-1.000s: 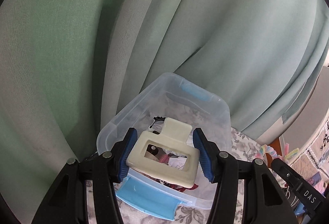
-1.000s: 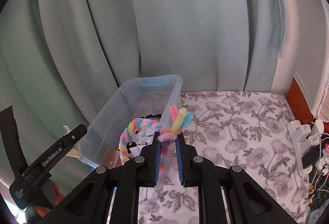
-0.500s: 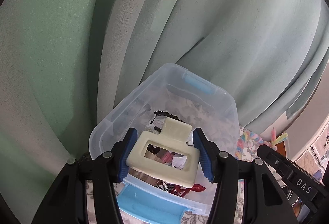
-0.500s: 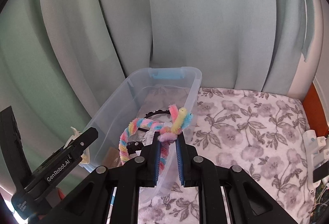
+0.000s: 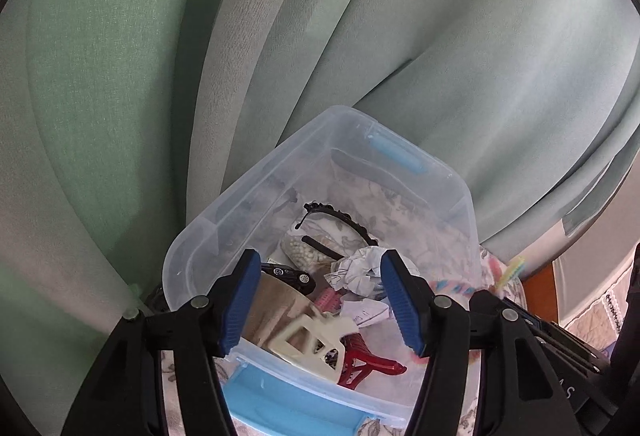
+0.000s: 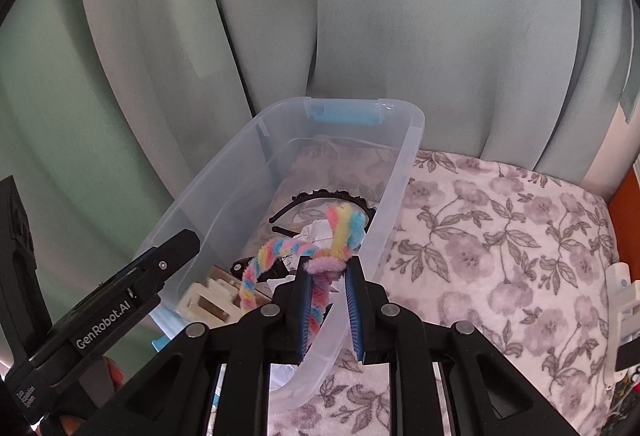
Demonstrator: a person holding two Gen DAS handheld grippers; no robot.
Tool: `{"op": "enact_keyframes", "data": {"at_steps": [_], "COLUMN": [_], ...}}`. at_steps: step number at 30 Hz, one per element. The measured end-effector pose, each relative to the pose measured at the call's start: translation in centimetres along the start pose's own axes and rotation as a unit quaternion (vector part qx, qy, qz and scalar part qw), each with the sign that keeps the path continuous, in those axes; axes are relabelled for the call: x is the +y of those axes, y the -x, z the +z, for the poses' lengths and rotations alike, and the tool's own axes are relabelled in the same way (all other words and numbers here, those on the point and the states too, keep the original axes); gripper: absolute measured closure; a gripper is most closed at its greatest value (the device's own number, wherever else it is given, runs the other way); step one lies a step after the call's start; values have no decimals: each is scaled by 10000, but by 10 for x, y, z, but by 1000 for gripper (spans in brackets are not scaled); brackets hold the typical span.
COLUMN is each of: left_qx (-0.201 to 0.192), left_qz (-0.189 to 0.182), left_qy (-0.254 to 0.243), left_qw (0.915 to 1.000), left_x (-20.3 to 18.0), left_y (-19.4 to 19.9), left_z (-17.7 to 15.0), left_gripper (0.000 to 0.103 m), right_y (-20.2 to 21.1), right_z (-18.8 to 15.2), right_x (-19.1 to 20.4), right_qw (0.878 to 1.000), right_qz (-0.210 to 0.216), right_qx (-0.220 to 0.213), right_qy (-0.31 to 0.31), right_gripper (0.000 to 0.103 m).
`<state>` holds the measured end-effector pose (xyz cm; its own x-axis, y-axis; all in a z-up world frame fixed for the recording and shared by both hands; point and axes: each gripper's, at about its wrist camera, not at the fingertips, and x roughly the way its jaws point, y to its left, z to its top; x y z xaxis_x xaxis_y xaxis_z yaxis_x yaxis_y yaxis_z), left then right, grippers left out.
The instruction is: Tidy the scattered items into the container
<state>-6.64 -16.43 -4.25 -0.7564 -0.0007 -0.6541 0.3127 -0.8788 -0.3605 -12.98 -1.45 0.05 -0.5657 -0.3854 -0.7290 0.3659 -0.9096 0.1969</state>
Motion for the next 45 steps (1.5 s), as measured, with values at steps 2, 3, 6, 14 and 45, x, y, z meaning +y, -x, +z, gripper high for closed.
{"op": "enact_keyframes", "data": {"at_steps": [2,3,6,14,45], "left_qx": [28,25,10,17,-273], "left_qz": [-25,-40,-34,-85,117], "left_qy": [6,1,-29,-173,-1444], "left_qw": [10000,10000,10000,9998,9891], "left_x": [0,0,-2,-14,-93], "left_y": [-1,0,2,8,89], "left_z": [0,-1,-1,-1,-29], "left_gripper": [35,34,34,27,11], "right_y": [-1,-2,-1,9,110], "right_z": [0,-1,-2,-4,-45], "right_x": [1,1,1,-6,-54], "right_qw": [10000,10000,10000,9999,9951], "right_qz": [18,5,4,-57,-253], "right_qx": [28,37,33,-2,-388], "right_qy": [36,47,28,-99,-879], "right_gripper": [75,72,64,58,33]}}
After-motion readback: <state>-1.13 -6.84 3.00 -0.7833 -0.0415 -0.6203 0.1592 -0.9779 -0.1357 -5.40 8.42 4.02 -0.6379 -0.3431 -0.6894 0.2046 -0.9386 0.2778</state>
